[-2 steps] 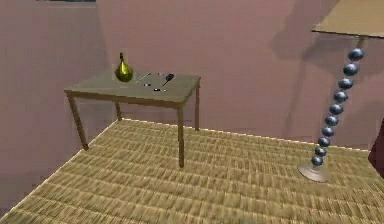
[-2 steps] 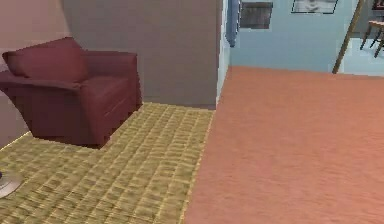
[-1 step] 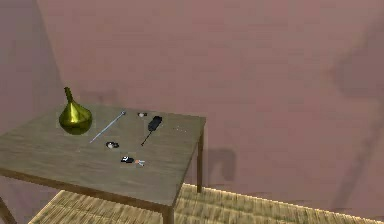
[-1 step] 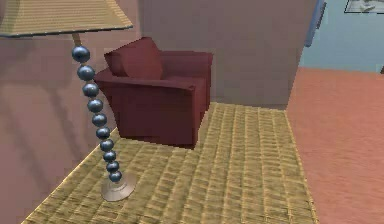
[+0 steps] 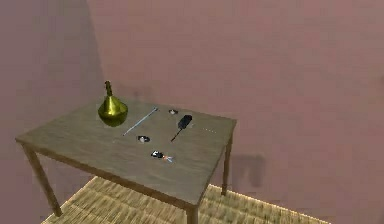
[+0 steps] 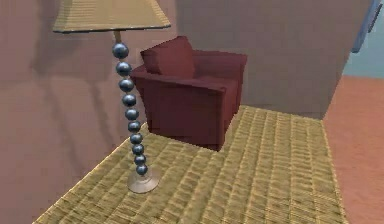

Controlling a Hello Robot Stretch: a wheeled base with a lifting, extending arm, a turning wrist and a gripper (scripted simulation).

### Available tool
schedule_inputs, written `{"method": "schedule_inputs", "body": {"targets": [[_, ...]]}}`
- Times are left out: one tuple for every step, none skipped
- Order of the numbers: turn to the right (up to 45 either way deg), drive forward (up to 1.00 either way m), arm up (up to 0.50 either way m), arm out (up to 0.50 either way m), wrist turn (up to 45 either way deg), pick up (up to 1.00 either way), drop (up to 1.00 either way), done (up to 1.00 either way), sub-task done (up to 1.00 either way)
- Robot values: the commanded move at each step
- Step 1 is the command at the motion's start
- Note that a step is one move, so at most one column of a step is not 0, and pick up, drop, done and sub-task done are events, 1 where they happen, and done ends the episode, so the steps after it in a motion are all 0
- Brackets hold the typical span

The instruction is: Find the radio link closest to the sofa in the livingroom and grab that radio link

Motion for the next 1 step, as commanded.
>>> {"method": "schedule_inputs", "body": {"targets": [[0.0, 0.15, 0.0, 0.0, 0.0, 0.0, 0.0, 0.0, 0.0]]}}
